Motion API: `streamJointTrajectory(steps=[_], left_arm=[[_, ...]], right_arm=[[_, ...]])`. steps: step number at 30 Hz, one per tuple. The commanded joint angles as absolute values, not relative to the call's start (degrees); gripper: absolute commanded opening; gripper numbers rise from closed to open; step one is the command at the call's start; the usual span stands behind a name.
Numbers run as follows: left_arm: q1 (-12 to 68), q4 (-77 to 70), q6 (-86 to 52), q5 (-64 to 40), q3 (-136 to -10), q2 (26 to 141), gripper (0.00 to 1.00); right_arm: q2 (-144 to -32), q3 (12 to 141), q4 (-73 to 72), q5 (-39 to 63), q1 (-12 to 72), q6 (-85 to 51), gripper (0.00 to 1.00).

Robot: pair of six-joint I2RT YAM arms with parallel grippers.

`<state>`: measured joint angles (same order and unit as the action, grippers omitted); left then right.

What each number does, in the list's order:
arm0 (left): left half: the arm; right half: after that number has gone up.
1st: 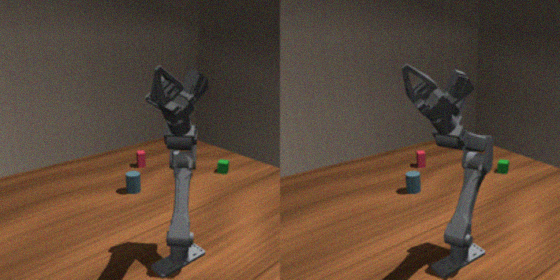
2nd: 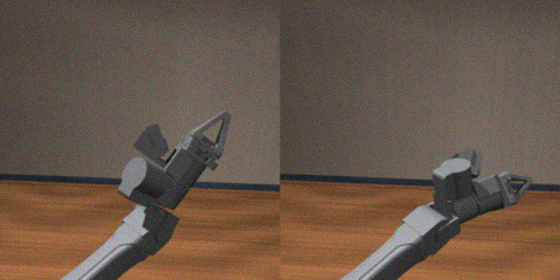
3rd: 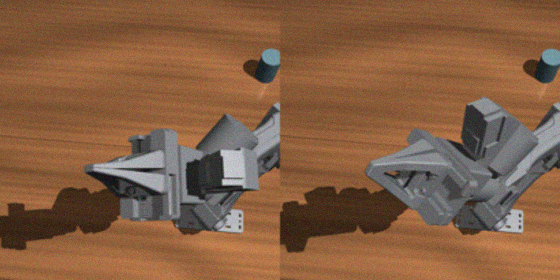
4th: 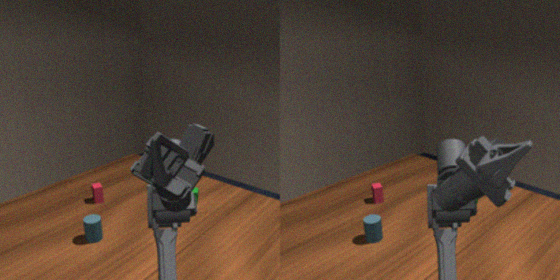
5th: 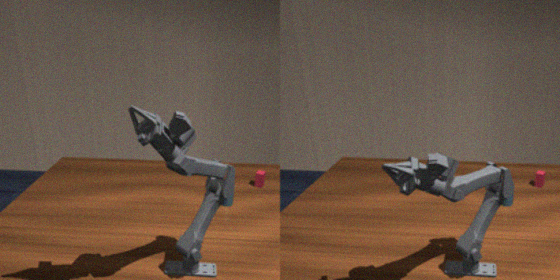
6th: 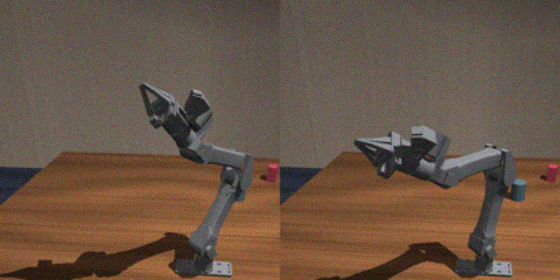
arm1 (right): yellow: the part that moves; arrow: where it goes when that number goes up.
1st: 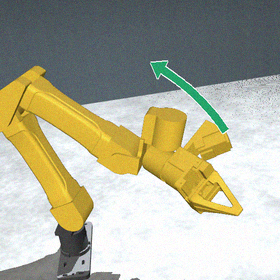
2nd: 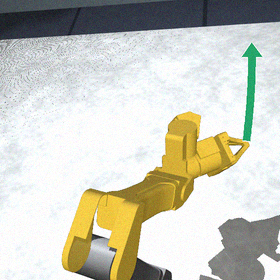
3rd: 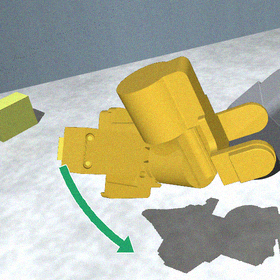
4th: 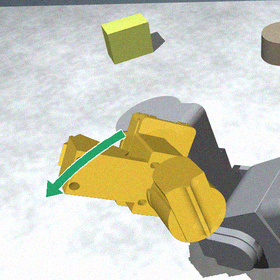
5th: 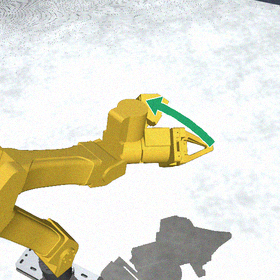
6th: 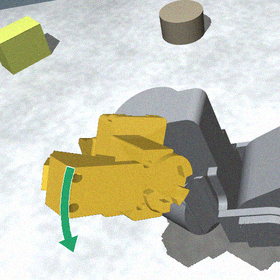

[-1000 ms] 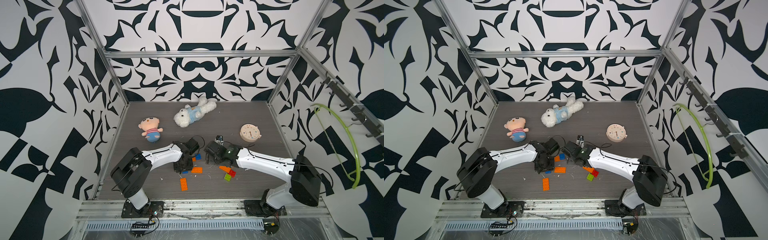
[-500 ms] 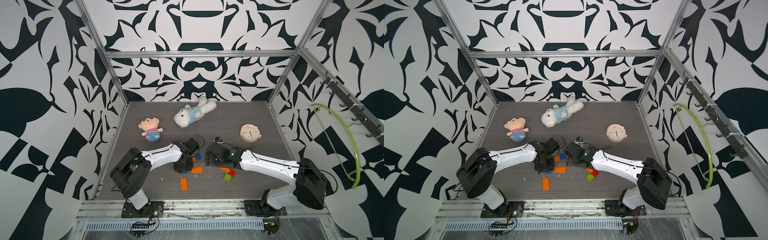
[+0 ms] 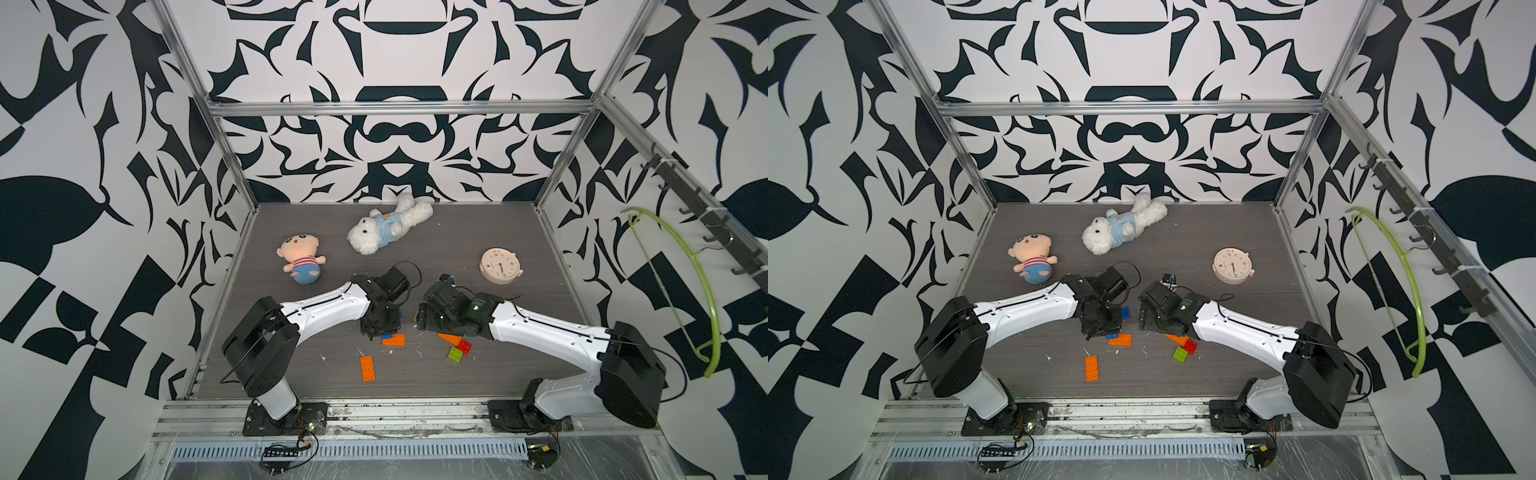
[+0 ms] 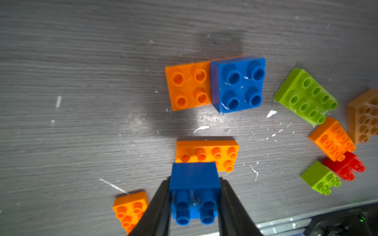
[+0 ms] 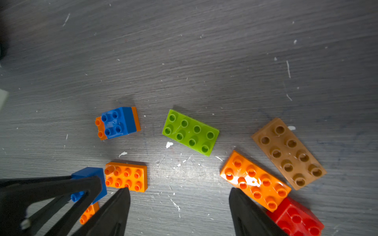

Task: Assemble the number 5 with lego
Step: Pick up the lego brick from the center of the board, then assemble the lego brick with the lego brick.

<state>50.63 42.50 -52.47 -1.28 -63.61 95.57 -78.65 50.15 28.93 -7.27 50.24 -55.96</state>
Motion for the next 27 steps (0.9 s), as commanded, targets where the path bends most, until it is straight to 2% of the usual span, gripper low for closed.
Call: streamJointTrajectory(steps=[1,27], left_arm=[[51.12,46.43,-51.91,-0.05,-65.45,97.51,0.30],[51.79,45.94,-48.79,-0.57,-66.74,102.24,0.29]], right_arm=[[-76.81,49.68,29.46,-8.73,49.78,-57.22,0.81],[-76.59,49.78,31.22,-10.02,49.70,-57.96,0.81]])
